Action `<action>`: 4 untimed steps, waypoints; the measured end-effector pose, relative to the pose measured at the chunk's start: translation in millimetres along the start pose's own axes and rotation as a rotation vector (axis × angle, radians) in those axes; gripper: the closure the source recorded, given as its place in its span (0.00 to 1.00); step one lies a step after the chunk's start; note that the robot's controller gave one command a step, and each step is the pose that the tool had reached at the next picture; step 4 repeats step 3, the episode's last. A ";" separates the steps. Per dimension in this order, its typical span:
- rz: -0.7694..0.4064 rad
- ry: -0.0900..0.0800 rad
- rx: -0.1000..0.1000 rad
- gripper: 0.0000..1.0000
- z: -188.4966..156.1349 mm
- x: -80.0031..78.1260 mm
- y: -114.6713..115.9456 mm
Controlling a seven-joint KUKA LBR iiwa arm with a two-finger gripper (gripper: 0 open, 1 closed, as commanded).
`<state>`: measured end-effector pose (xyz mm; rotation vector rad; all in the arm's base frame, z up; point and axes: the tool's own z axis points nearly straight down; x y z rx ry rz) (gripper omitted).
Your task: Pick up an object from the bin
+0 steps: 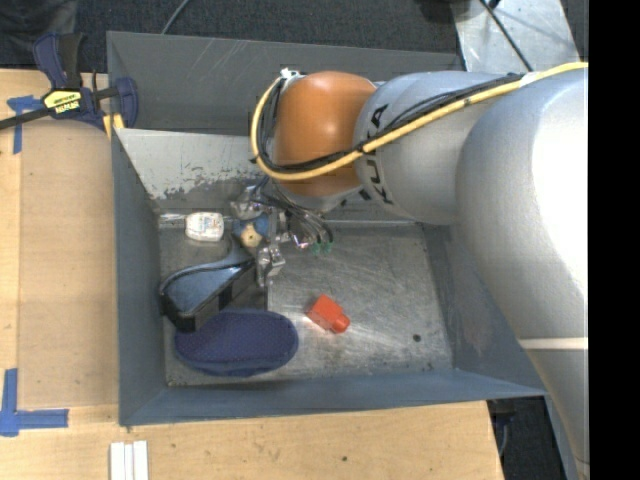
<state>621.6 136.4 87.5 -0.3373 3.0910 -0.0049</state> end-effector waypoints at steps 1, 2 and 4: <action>-0.333 0.002 -0.008 0.00 8.8 30.2 8.6; -0.332 0.007 -0.009 1.00 8.6 31.0 8.5; -0.326 0.017 -0.010 1.00 -140.7 20.8 27.0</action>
Offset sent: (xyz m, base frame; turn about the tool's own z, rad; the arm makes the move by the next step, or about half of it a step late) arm -0.0387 0.0010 -0.0175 -0.3374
